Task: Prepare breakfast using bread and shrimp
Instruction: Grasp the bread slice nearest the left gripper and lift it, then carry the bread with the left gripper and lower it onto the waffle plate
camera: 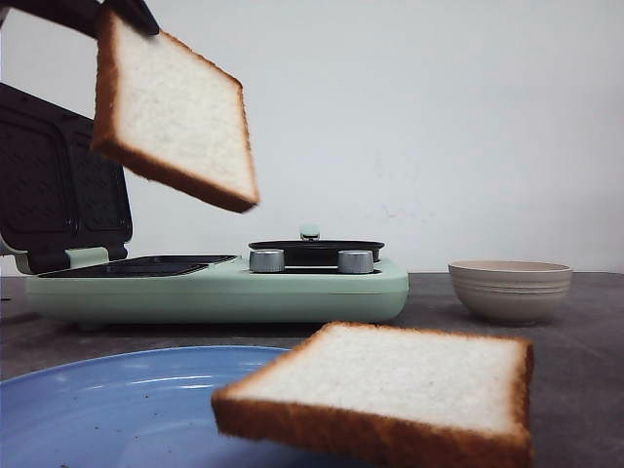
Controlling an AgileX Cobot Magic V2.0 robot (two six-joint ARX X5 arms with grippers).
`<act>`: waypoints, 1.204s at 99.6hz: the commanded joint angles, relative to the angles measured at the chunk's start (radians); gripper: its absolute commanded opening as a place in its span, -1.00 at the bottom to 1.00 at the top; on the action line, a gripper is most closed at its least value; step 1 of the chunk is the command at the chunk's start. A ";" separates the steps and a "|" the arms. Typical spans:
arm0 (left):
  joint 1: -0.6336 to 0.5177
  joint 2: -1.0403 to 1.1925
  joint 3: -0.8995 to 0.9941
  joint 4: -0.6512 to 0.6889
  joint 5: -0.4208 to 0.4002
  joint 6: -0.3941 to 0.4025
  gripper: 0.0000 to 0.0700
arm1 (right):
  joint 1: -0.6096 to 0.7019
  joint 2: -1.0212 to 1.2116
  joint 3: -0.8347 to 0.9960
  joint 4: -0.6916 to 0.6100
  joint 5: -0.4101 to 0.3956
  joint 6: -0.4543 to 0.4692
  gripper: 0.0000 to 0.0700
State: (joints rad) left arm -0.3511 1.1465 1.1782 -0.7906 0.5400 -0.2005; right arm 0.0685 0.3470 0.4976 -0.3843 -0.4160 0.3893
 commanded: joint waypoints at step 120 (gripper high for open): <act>-0.010 0.602 0.451 0.432 -0.883 0.531 -0.97 | 0.023 0.013 0.016 0.008 0.080 -0.042 0.40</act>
State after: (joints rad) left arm -0.3515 1.7088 1.6054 -0.3691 -0.3065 0.2256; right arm 0.0898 0.3496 0.4976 -0.3840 -0.3428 0.3630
